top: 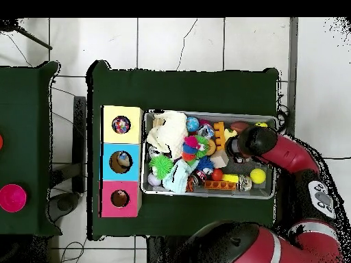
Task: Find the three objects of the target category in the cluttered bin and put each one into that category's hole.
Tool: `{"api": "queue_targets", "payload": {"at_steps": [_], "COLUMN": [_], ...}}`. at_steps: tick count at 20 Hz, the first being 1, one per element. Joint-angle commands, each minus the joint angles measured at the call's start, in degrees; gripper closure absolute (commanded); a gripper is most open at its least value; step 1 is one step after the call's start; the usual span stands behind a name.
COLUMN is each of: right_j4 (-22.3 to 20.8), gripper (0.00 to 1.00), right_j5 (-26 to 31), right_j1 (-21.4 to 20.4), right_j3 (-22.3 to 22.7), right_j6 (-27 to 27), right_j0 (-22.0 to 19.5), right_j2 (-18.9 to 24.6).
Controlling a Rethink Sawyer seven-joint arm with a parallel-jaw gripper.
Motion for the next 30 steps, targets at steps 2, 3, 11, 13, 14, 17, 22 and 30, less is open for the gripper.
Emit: {"api": "queue_targets", "payload": {"at_steps": [2, 3, 11, 13, 14, 17, 22, 30], "right_j4": [-2.3, -2.3, -2.7, -3.5, -4.2, -10.1, -20.8, -23.8], "gripper": [0.0, 0.0, 0.0, 0.0, 0.0, 0.0, 0.0, 0.0], "right_j5": [-4.2, -4.1, -4.3, -4.6, -4.9, -9.1, -19.4, -25.2], "right_j1": [1.2, 1.2, 2.3, 2.5, 2.7, 2.6, 2.3, 3.0], "right_j3": [-0.4, -0.5, -1.4, -2.1, -2.6, -5.3, -8.0, -5.7], "right_j6": [-4.4, -4.3, -7.4, -9.3, -10.5, -15.4, -17.8, -13.3], "right_j0": [0.8, 0.9, -0.5, -0.9, -1.2, -1.0, -1.0, -6.1], "right_j2": [4.6, 4.5, 6.1, 6.5, 6.7, 5.7, 5.4, 11.9]}}
